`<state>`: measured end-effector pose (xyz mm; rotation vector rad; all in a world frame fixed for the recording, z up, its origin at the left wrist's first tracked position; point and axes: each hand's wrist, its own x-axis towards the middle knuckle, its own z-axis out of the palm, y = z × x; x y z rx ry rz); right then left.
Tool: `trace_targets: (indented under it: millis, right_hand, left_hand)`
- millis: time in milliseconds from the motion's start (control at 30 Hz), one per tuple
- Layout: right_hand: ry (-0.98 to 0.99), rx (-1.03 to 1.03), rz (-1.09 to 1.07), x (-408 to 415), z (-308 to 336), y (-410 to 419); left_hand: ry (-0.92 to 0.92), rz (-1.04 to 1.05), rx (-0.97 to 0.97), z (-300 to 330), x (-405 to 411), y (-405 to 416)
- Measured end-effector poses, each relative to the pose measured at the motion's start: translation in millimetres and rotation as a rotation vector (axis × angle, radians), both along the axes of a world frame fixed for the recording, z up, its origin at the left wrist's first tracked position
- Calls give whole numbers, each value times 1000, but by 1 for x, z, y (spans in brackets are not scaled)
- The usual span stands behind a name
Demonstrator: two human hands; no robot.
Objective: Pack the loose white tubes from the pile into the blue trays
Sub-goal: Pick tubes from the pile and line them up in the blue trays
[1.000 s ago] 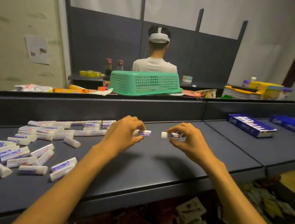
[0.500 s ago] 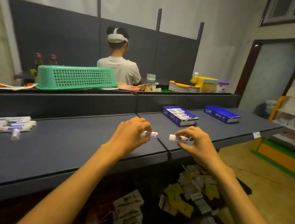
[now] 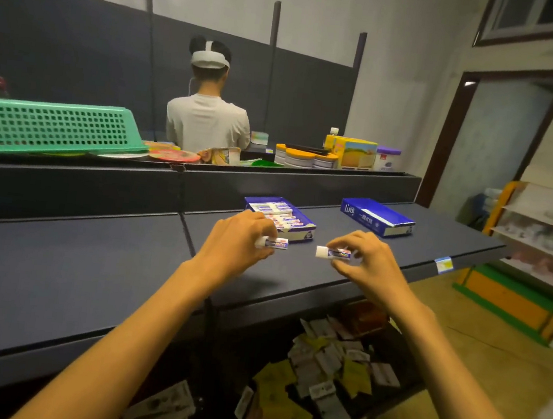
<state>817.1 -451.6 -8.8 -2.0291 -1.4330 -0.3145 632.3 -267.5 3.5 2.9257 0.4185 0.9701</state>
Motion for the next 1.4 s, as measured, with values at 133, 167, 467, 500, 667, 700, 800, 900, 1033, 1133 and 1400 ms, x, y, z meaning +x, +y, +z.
trace_targets:
  millis: [133,167,467,500,667,700,800,900,1033,1133,1400]
  right_hand:
    - [-25,-31,50,50,8,28]
    - [-23,-24,55,61,11,35]
    - [-3,-10,192,138,20,101]
    - [-10,-10,217,144,18,109]
    - [-23,-38,331,179,12,146]
    - [-22,-47,354,184,13,152]
    - [-28,-63,424,196,14,170]
    - [-18,-69,481,203,12,187]
    - [2,-92,549,202,11,203]
    - [-3,-102,582,202,10,212]
    - [5,-95,604,204,12,228]
  left_hand:
    - [-30,64,-55,5,45,24]
    - [-32,85,-59,7,54,28]
    - [10,252,-92,13,113,61]
    - [19,270,-93,13,117,63]
    - [61,388,-120,7,142,73]
    - [61,413,-133,6,145,75]
    - [75,492,-170,6,154,78]
    - [95,547,-207,4,161,80]
    - [149,602,-243,3,167,84]
    - [191,625,-236,5,170,90]
    - [298,637,-218,6,171,107]
